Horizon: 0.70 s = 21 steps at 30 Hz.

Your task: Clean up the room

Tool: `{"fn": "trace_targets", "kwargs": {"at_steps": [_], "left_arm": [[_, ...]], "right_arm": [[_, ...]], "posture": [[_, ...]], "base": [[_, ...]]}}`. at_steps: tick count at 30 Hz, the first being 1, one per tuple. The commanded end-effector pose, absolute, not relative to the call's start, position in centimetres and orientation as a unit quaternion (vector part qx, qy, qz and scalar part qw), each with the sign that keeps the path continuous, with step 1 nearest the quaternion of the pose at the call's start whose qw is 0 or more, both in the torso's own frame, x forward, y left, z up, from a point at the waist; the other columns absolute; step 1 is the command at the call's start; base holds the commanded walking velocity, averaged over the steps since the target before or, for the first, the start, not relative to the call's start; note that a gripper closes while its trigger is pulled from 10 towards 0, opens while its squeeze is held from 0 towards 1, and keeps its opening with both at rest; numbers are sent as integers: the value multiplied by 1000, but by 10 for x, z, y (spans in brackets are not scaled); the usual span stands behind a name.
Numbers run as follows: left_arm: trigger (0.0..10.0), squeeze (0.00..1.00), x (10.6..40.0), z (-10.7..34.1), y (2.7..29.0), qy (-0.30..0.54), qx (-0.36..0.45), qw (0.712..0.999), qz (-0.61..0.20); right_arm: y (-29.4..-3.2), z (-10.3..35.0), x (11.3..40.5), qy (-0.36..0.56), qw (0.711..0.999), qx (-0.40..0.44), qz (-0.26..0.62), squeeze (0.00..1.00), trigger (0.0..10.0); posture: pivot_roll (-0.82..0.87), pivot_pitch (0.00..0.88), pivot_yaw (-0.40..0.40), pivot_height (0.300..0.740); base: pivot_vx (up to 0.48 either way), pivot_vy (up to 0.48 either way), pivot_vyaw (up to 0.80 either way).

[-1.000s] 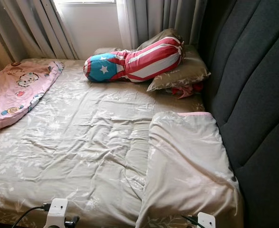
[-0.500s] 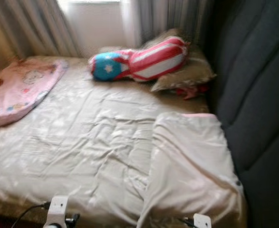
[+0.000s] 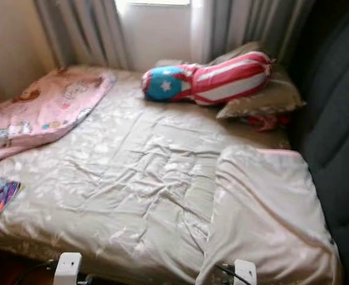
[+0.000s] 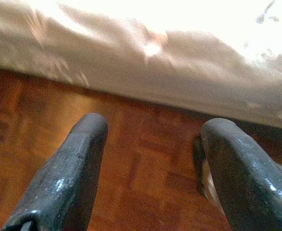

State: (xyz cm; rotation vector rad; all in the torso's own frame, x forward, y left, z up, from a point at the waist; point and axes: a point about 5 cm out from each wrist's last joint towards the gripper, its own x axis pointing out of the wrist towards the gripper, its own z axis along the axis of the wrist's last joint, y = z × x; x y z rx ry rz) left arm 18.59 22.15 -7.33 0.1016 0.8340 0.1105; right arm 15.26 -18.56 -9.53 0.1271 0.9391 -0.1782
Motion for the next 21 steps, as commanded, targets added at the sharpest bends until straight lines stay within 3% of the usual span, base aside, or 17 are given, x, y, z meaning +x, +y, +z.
{"fn": "trace_targets", "kwargs": {"at_steps": [1, 21], "left_arm": [[10000, 0, 182, -77, 217, 416, 42, 907, 54], [10000, 0, 180, -78, 218, 419, 42, 905, 55]], "right_arm": [[-193, -97, 146, 460, 881, 55, -95, 0, 10000], [-190, -97, 148, 459, 882, 57, -92, 0, 10000]], "posture": [[12, 0, 6, 740], [10, 0, 4, 740]], "base": [[0, 480, 0], [0, 480, 0]]}}
